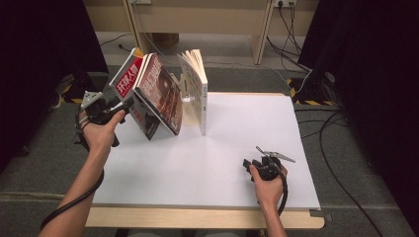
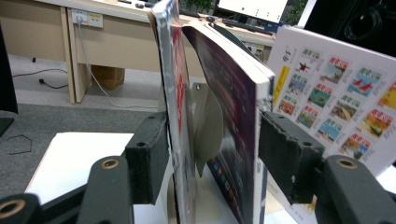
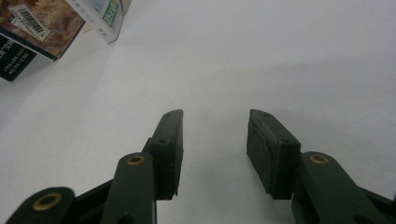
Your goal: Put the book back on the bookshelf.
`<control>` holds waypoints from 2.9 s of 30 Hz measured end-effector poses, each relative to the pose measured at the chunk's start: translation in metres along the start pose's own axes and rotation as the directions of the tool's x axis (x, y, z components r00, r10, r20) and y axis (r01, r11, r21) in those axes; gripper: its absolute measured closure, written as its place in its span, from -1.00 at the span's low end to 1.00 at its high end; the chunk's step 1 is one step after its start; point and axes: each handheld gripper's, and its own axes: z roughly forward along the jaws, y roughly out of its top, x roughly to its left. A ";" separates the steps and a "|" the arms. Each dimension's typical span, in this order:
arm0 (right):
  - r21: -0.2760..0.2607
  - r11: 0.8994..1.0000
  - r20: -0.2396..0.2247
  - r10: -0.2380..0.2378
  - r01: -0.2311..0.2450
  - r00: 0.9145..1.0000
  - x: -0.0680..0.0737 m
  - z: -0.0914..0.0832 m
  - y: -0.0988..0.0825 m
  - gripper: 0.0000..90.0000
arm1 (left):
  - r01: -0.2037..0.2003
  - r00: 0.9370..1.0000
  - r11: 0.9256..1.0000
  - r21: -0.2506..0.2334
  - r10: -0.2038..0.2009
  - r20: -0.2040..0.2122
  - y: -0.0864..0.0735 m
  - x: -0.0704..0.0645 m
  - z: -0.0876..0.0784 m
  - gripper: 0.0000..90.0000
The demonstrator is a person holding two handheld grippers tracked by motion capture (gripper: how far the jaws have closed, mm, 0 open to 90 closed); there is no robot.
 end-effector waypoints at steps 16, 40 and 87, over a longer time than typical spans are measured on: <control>0.001 1.000 0.003 -0.003 0.003 1.000 0.000 0.000 0.000 0.26 | -0.034 0.999 0.999 0.026 0.034 -0.004 -0.027 -0.012 -0.014 0.03; -0.001 1.000 0.001 0.003 -0.003 1.000 -0.001 -0.001 0.000 0.25 | 0.010 1.000 0.998 0.060 -0.010 0.005 -0.035 -0.038 0.029 0.01; 0.001 1.000 -0.005 0.010 -0.010 1.000 -0.004 -0.001 0.000 0.26 | -0.176 0.984 0.984 0.037 0.175 0.022 -0.002 -0.113 0.086 0.61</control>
